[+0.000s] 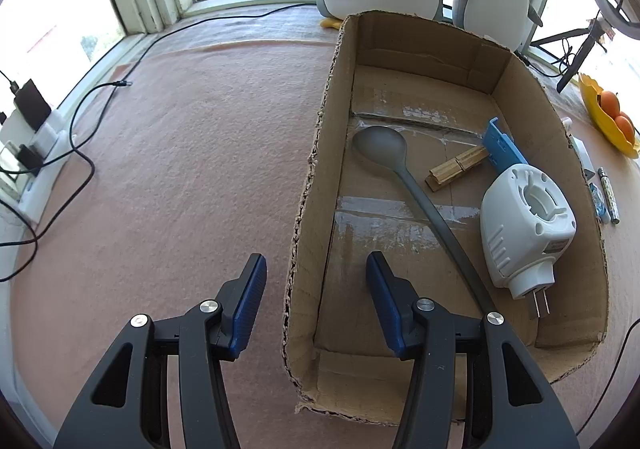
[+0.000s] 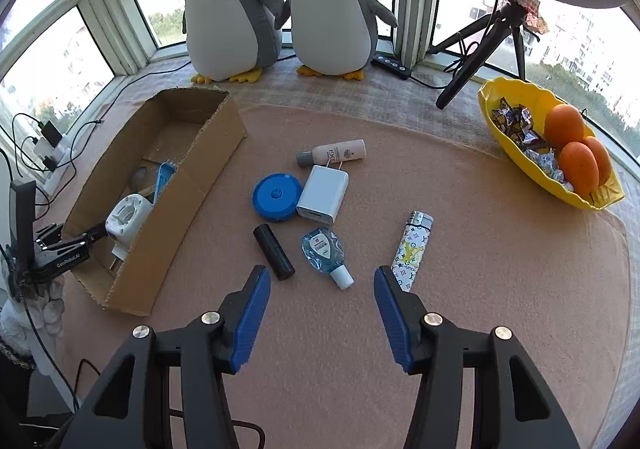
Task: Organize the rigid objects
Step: 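Move the right tool to the blue sanitizer bottle and grasp it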
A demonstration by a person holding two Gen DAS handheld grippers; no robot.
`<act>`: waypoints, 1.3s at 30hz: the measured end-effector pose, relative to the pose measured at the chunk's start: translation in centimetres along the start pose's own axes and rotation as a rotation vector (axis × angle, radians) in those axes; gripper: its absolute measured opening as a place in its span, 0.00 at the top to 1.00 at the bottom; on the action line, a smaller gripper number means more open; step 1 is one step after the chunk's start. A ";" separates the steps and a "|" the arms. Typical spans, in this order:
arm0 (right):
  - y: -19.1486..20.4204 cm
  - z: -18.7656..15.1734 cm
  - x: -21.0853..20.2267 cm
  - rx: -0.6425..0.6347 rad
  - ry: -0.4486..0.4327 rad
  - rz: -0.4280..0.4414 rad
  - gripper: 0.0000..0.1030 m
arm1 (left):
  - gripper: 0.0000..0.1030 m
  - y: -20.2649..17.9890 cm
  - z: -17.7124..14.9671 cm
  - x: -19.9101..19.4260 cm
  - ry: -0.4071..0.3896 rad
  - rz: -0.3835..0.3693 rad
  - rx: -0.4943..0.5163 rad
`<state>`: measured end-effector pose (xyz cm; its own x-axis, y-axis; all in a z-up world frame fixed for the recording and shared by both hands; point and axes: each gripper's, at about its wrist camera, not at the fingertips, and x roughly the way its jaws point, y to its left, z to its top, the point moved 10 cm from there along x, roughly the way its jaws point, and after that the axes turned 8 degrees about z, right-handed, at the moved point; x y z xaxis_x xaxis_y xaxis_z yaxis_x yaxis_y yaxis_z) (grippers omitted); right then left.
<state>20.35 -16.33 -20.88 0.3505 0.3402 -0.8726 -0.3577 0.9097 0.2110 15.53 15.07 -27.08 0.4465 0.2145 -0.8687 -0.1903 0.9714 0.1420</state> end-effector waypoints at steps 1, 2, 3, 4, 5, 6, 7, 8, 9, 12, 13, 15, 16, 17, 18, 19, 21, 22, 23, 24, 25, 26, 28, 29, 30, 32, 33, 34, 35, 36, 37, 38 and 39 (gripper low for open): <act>-0.2 0.1 0.5 -0.003 0.008 0.000 0.53 | 0.49 0.0 0.0 0.0 -0.001 0.003 0.001; -0.3 0.1 1.1 -0.008 0.018 0.000 0.56 | 0.49 0.0 0.0 0.0 -0.001 0.006 0.002; -0.3 0.1 1.6 -0.014 0.028 0.000 0.56 | 0.49 0.0 0.0 0.0 0.000 0.008 0.001; -0.4 0.1 2.2 -0.021 0.038 -0.002 0.57 | 0.49 0.0 0.0 0.0 0.001 0.010 0.000; -0.4 0.1 2.8 -0.029 0.048 -0.004 0.58 | 0.49 0.0 0.0 -0.1 0.001 0.013 0.000; -0.4 0.2 3.4 -0.037 0.057 -0.010 0.58 | 0.49 -0.1 0.0 -0.1 0.002 0.015 0.000; -0.5 0.2 3.9 -0.044 0.064 -0.015 0.58 | 0.49 -0.1 0.0 -0.1 0.002 0.017 -0.001; -0.5 0.3 4.4 -0.050 0.072 -0.018 0.58 | 0.49 -0.1 0.0 -0.1 0.003 0.018 -0.002; -0.6 0.4 4.8 -0.056 0.078 -0.022 0.58 | 0.49 -0.1 0.0 -0.1 0.004 0.020 -0.003; -0.7 0.5 5.8 -0.072 0.096 -0.028 0.59 | 0.49 -0.1 0.0 -0.1 0.006 0.024 -0.005; -0.8 0.5 6.2 -0.076 0.102 -0.032 0.60 | 0.49 -0.1 0.0 -0.1 0.007 0.024 -0.005; -0.9 0.5 6.7 -0.083 0.113 -0.035 0.61 | 0.49 -0.1 0.0 -0.1 0.007 0.026 -0.006; -1.0 0.5 6.9 -0.086 0.118 -0.037 0.61 | 0.49 -0.1 0.0 -0.1 0.008 0.027 -0.007; -1.1 0.5 7.1 -0.089 0.123 -0.038 0.61 | 0.49 0.0 0.0 -0.1 0.008 0.027 -0.009; -1.2 0.5 7.3 -0.091 0.129 -0.040 0.61 | 0.49 0.0 0.0 -0.1 0.009 0.028 -0.009; -1.2 0.4 7.5 -0.094 0.134 -0.042 0.61 | 0.49 0.0 0.0 -0.1 0.009 0.029 -0.010; -1.2 0.4 7.8 -0.098 0.144 -0.039 0.61 | 0.49 0.0 0.0 -0.1 0.010 0.029 -0.010; -1.1 0.3 8.0 -0.102 0.147 -0.038 0.61 | 0.49 0.0 0.0 -0.1 0.010 0.029 -0.010; -1.1 0.3 8.1 -0.107 0.151 -0.040 0.61 | 0.49 0.0 0.0 -0.1 0.010 0.029 -0.010; -1.0 0.3 8.3 -0.113 0.156 -0.041 0.61 | 0.49 0.0 0.0 -0.1 0.010 0.029 -0.010; -1.0 0.3 8.4 -0.119 0.160 -0.043 0.61 | 0.49 0.0 0.0 -0.1 0.010 0.029 -0.010; -0.9 0.3 8.6 -0.123 0.164 -0.048 0.61 | 0.49 0.0 0.0 -0.1 0.009 0.029 -0.010; -0.9 0.3 8.8 -0.125 0.169 -0.050 0.62 | 0.49 -0.1 0.0 -0.1 0.009 0.028 -0.011; -0.9 0.3 8.9 -0.124 0.173 -0.049 0.66 | 0.49 -0.1 0.0 -0.1 0.009 0.028 -0.011; -0.9 0.2 9.1 -0.124 0.179 -0.048 0.68 | 0.49 -0.1 0.0 -0.1 0.009 0.028 -0.011; -0.9 0.1 9.1 -0.124 0.182 -0.047 0.70 | 0.49 -0.1 0.0 -0.1 0.009 0.028 -0.010; -0.9 0.1 9.1 -0.123 0.183 -0.046 0.71 | 0.49 -0.1 0.0 -0.1 0.009 0.027 -0.011; -0.9 0.1 9.0 -0.120 0.184 -0.044 0.72 | 0.49 -0.1 0.0 -0.1 0.009 0.028 -0.011; -0.9 0.1 9.0 -0.117 0.185 -0.042 0.73 | 0.49 -0.1 0.0 -0.1 0.009 0.027 -0.011; -0.9 0.1 9.0 -0.114 0.185 -0.040 0.73 | 0.49 -0.1 0.0 -0.1 0.009 0.027 -0.012; -0.9 0.0 8.9 -0.111 0.184 -0.039 0.73 | 0.49 -0.1 0.0 -0.1 0.009 0.026 -0.013; -0.9 0.0 8.9 -0.108 0.182 -0.038 0.73 | 0.49 -0.1 0.0 -0.1 0.008 0.025 -0.013; -0.8 -0.1 8.8 -0.103 0.180 -0.038 0.73 | 0.49 -0.1 0.0 -0.1 0.008 0.025 -0.013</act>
<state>23.63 -14.12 -28.80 0.2086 0.2500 -0.9455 -0.4372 0.8886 0.1385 15.51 14.97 -27.03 0.4343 0.2376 -0.8689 -0.2129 0.9643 0.1573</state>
